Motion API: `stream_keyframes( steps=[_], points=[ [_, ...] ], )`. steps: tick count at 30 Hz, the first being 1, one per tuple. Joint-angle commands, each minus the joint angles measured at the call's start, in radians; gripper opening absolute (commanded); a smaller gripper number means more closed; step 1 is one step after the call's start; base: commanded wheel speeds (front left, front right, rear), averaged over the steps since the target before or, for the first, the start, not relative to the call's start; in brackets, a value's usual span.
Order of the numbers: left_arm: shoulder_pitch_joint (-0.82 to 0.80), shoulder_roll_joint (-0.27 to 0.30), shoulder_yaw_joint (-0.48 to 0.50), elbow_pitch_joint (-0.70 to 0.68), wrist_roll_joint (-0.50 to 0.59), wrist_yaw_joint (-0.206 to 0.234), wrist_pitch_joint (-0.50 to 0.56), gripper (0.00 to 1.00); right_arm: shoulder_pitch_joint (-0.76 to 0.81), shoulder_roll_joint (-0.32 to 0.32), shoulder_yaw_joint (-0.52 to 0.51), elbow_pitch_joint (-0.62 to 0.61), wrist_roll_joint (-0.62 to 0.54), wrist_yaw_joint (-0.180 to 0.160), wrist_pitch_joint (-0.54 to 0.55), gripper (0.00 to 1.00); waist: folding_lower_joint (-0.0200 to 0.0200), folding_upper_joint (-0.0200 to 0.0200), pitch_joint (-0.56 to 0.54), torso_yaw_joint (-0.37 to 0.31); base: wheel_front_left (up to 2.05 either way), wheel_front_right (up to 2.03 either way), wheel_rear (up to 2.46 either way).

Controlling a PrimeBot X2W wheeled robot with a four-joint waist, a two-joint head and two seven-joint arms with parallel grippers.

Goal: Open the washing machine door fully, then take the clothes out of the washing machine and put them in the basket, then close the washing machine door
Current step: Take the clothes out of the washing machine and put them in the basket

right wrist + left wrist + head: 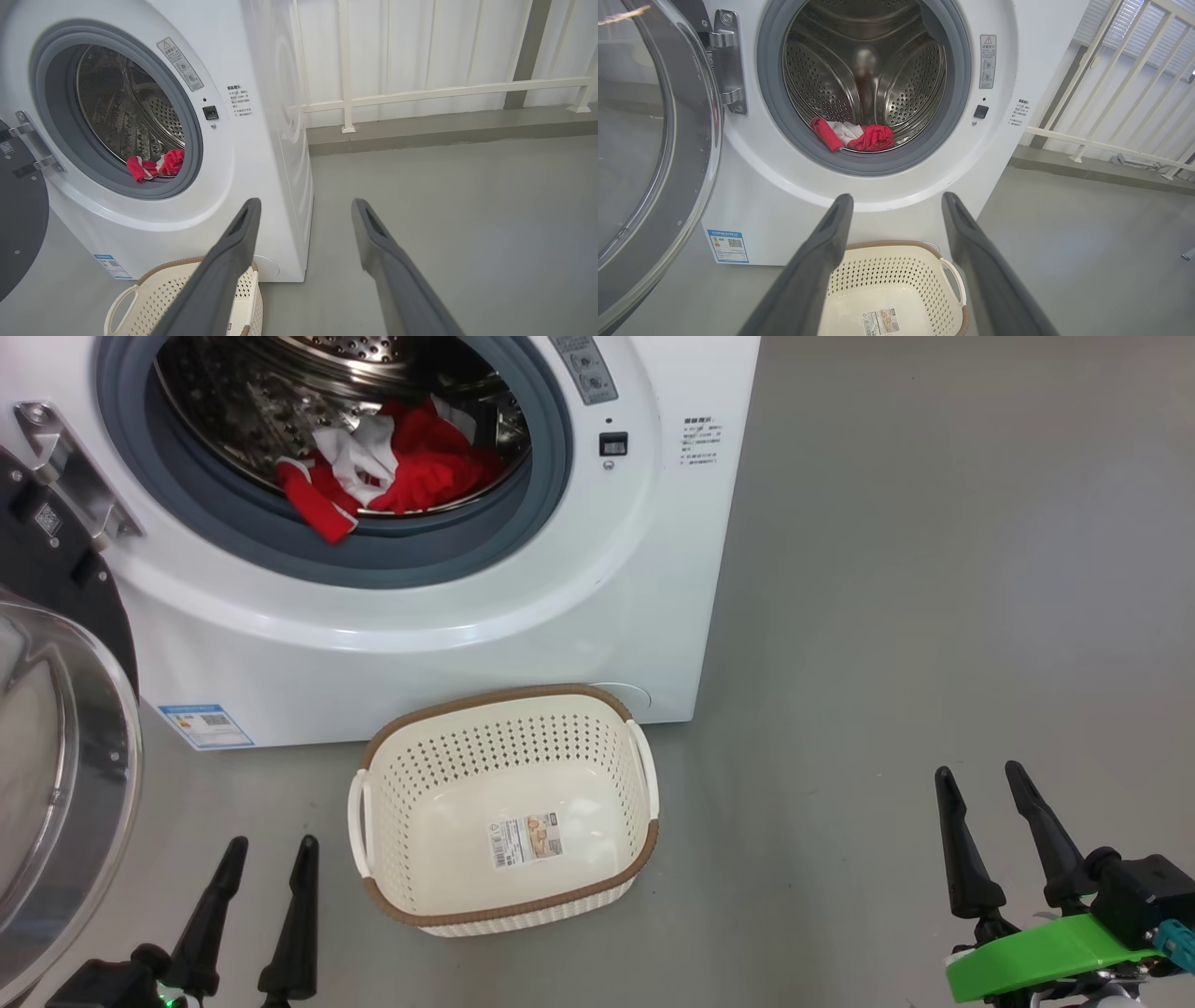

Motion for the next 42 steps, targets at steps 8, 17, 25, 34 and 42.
stream_keyframes(
  steps=[8, 17, 25, 34, 42],
  points=[
    [-0.046, 0.030, 0.032, -0.031, -0.014, 0.002, -0.005, 1.00, -0.019, -0.003, 0.018, -0.024, -0.001, 0.008, -0.006, 1.00, 0.0000, 0.0000, 0.009, 0.003, 0.43, -0.48, 0.05],
    [-0.055, 0.031, 0.036, -0.033, -0.019, 0.002, -0.005, 1.00, -0.025, -0.001, 0.022, -0.023, 0.000, 0.008, -0.006, 1.00, 0.0000, 0.0000, 0.016, 0.003, 1.11, -1.18, 0.07],
    [-0.058, 0.022, 0.048, -0.035, 0.001, 0.002, -0.005, 1.00, -0.028, -0.001, 0.020, -0.026, 0.001, 0.008, -0.006, 1.00, 0.0000, 0.0000, 0.021, 0.005, 0.75, -0.76, 0.02],
    [-0.062, 0.024, 0.038, -0.030, -0.002, 0.002, -0.005, 1.00, -0.031, 0.000, 0.022, -0.024, -0.001, 0.008, -0.006, 1.00, 0.0000, 0.0000, 0.028, 0.009, 0.02, -0.02, 0.00],
    [-0.077, 0.022, 0.021, 0.000, 0.017, 0.002, -0.005, 1.00, -0.039, 0.000, 0.030, -0.025, -0.001, 0.008, -0.006, 1.00, 0.0000, 0.0000, 0.049, 0.003, 0.00, 0.00, 0.00]
  ],
)
